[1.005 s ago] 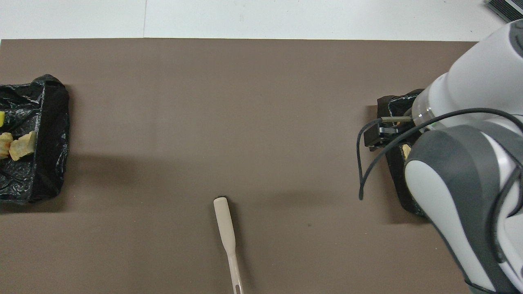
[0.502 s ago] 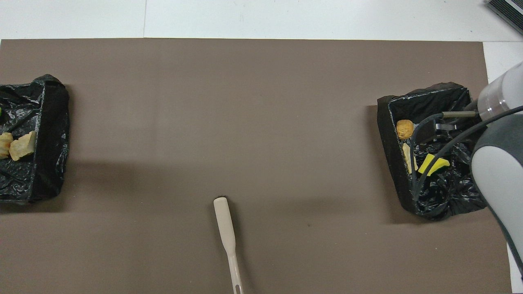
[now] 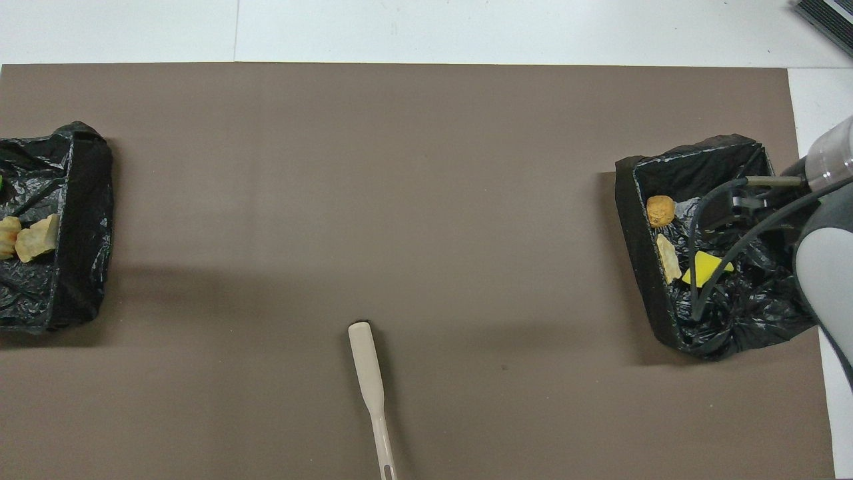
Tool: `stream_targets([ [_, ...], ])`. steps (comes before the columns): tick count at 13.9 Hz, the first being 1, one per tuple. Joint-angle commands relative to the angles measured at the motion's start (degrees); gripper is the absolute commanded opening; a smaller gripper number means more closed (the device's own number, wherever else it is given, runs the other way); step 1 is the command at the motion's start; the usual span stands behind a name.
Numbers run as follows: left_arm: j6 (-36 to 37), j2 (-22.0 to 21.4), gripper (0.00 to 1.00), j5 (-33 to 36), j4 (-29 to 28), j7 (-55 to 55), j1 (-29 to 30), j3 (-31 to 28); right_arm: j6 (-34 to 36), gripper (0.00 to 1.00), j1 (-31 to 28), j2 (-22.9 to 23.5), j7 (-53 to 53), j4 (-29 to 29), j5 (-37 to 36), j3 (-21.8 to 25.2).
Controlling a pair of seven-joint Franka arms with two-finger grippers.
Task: Sweep and dump trash in bin
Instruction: 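Bring the empty dustpan back from the bin with the left gripper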
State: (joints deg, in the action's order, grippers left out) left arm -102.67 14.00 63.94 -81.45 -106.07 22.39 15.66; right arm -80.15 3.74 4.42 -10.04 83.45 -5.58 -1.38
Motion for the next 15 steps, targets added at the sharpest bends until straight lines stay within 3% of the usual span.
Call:
stream_targets([
  [1, 1.8, -0.8, 0.0, -7.8, -0.2, -0.2, -2.8, -0.4, 0.6, 1.0, -0.9, -0.2, 0.8, -0.4, 0.4, -0.6],
  [3, 1.9, -0.8, 0.0, -14.4, -0.2, 0.5, -3.5, -0.4, 0.6, 1.0, -0.9, -0.2, 0.8, -0.4, 0.4, -0.6],
  [8, 9.3, -1.9, 0.0, -28.7, -1.1, 17.2, -6.6, -0.1, 0.6, 1.0, -0.9, -0.2, 0.7, -0.4, 0.4, -0.6],
  [15, 12.7, -2.5, 0.0, -47.2, -7.3, 53.8, -13.2, -0.1, 0.6, 1.0, -0.9, -0.2, 0.8, -0.4, 0.3, -0.6],
])
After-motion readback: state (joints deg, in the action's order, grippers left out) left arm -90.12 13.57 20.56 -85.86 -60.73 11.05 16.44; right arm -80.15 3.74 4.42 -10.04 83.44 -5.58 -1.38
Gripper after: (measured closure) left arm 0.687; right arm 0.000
